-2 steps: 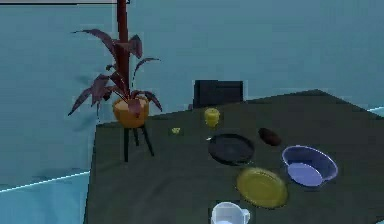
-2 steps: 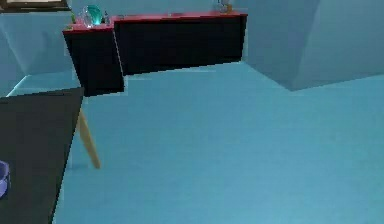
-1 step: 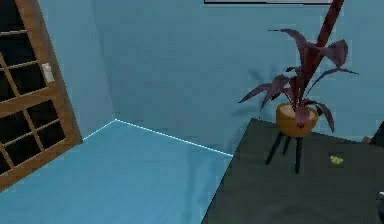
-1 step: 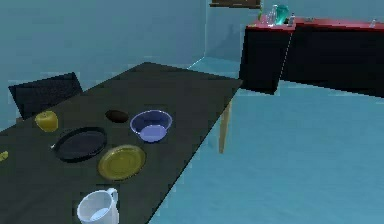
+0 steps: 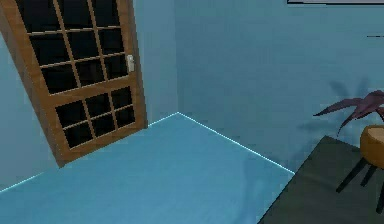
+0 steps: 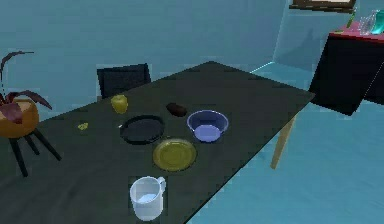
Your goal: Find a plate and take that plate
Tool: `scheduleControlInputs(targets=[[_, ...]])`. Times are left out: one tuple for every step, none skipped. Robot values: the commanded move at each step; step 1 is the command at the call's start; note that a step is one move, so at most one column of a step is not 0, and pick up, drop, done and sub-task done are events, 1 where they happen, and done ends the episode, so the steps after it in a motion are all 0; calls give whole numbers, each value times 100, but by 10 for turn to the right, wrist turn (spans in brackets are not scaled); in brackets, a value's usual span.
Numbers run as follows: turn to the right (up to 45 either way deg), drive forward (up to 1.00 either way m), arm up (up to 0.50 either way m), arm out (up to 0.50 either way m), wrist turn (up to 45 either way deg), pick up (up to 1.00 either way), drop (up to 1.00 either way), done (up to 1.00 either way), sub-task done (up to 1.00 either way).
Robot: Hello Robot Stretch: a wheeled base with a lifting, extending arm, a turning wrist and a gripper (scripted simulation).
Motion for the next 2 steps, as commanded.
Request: scheduleControlInputs(targets=[[0, 0, 50, 0, 0, 0, 0, 0, 0], [0, 0, 36, 0, 0, 0, 0, 0, 0]])
